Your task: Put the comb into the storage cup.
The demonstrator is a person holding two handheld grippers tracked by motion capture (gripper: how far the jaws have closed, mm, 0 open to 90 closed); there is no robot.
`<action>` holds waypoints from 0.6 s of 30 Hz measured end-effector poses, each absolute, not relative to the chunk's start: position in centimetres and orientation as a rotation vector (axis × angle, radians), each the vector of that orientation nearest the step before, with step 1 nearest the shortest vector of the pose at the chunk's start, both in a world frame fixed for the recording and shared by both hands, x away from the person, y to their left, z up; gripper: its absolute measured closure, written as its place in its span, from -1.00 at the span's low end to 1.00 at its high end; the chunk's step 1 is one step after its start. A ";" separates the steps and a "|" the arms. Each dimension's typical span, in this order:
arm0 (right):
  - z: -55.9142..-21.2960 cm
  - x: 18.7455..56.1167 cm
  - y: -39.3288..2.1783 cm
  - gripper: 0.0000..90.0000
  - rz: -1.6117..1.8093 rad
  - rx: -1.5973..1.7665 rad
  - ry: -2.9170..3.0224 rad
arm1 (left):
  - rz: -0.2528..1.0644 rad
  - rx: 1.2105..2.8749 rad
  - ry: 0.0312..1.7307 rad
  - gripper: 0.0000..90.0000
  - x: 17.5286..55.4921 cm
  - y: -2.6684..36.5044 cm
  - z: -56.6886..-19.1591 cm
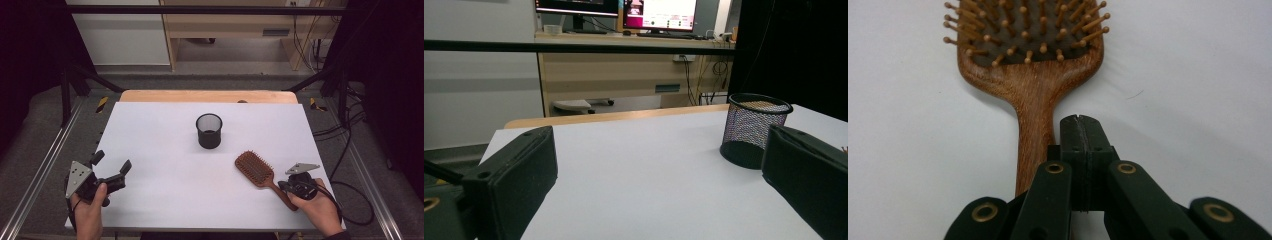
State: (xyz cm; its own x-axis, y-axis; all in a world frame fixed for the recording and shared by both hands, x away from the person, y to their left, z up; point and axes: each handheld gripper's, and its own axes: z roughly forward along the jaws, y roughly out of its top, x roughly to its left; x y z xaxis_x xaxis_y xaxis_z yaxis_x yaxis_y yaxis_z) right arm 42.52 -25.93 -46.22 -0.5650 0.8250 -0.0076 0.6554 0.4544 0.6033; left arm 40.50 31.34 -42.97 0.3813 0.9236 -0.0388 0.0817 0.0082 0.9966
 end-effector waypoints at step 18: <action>-45.9 41.9 -25.5 1.00 0.814 1.252 2.428 | 0.861 1.406 0.978 -0.97 40.4 31.4 -42.9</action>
